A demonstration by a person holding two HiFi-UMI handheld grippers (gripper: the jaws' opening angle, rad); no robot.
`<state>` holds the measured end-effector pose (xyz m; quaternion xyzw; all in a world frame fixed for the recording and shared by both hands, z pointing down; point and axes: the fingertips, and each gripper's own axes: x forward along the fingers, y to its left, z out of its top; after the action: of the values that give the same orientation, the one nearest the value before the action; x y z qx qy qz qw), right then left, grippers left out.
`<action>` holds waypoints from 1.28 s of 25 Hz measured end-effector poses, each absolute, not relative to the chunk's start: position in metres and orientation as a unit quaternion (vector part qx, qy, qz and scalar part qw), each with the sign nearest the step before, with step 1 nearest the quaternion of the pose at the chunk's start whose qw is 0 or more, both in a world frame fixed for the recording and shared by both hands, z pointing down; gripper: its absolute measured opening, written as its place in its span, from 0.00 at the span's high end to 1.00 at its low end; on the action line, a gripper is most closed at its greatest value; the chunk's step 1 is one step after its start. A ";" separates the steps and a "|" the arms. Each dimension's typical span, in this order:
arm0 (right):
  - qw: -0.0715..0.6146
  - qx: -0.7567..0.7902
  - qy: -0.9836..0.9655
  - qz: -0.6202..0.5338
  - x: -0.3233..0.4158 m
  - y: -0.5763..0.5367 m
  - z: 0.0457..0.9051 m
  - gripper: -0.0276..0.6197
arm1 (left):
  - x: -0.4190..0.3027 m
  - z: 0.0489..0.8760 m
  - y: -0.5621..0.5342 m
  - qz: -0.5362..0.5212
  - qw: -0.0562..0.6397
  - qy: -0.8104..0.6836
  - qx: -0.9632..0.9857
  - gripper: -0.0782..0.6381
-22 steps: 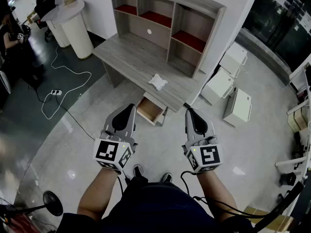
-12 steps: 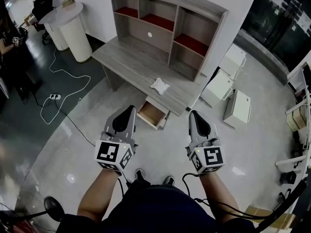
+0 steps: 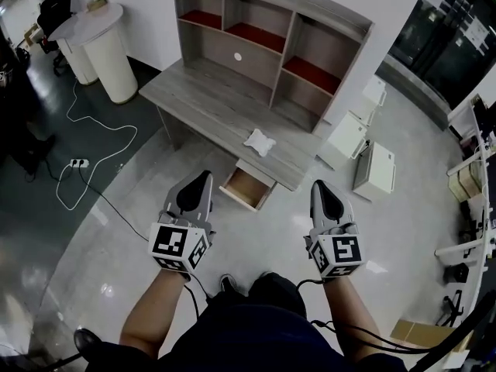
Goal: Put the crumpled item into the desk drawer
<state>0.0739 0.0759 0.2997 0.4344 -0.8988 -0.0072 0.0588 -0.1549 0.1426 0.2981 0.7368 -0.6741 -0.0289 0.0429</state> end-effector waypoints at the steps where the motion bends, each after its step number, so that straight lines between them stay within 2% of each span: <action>1: 0.063 0.437 -0.897 -0.006 0.073 0.074 0.302 0.95 | -0.158 0.302 0.139 -0.028 0.046 -0.672 0.738 0.88; 19: 0.077 0.440 -0.894 0.044 0.063 -0.047 0.370 0.95 | -0.166 0.358 0.000 0.035 0.066 -0.659 0.748 0.88; 23: 0.094 0.427 -0.899 0.025 0.060 -0.066 0.378 0.95 | -0.155 0.378 -0.030 0.068 0.082 -0.640 0.761 0.88; 32: 0.120 0.463 -0.876 0.066 0.085 -0.091 0.410 0.95 | -0.134 0.434 -0.100 0.127 0.123 -0.581 0.794 0.88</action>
<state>0.0851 -0.0913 0.4095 0.4629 -0.8757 0.0660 0.1203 -0.1339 -0.1001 0.4342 0.7944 -0.5811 0.1272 0.1230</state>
